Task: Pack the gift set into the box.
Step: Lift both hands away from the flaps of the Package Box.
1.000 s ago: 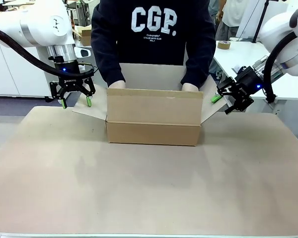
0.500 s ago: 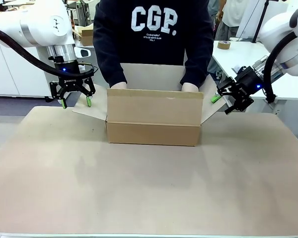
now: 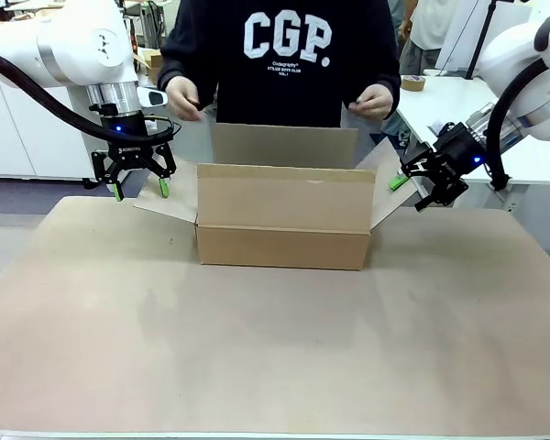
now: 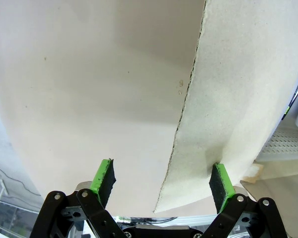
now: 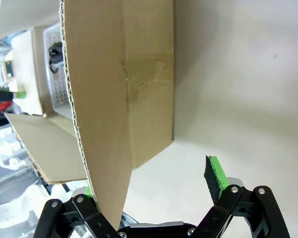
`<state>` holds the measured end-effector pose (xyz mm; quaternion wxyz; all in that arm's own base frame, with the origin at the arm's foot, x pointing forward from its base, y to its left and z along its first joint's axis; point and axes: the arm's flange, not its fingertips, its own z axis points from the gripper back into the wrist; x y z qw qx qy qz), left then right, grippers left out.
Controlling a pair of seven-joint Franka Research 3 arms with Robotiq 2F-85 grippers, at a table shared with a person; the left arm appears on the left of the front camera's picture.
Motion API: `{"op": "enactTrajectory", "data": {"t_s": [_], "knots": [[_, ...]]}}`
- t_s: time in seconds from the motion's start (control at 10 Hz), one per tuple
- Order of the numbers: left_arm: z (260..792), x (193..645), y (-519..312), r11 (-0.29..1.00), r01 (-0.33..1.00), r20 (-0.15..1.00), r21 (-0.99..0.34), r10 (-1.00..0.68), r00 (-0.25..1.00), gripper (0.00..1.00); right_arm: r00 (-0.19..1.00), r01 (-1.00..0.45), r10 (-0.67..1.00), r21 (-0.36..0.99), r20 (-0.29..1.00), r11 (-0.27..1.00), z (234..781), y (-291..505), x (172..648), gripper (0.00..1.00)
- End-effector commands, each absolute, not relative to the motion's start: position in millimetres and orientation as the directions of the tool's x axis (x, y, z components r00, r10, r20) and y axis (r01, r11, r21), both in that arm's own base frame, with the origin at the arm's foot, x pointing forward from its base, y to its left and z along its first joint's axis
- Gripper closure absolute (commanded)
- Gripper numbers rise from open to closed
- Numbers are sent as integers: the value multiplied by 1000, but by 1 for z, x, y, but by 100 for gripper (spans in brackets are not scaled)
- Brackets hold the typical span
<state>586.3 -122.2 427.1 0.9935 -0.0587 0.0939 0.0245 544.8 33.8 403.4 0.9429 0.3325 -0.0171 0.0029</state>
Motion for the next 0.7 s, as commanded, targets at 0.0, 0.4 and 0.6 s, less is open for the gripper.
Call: {"op": "enactTrajectory", "data": {"t_s": [0.0,0.4,0.6], "knots": [[430,585,-121,993,-72,-189,-91,54,981,0,999,1,-24,606,30,795,409,36,548,0],[430,585,-121,993,-72,-189,-91,54,981,0,999,1,-24,606,30,795,409,36,548,0],[430,585,-121,993,-72,-189,-91,54,981,0,999,1,-24,606,30,795,409,36,548,0]]}}
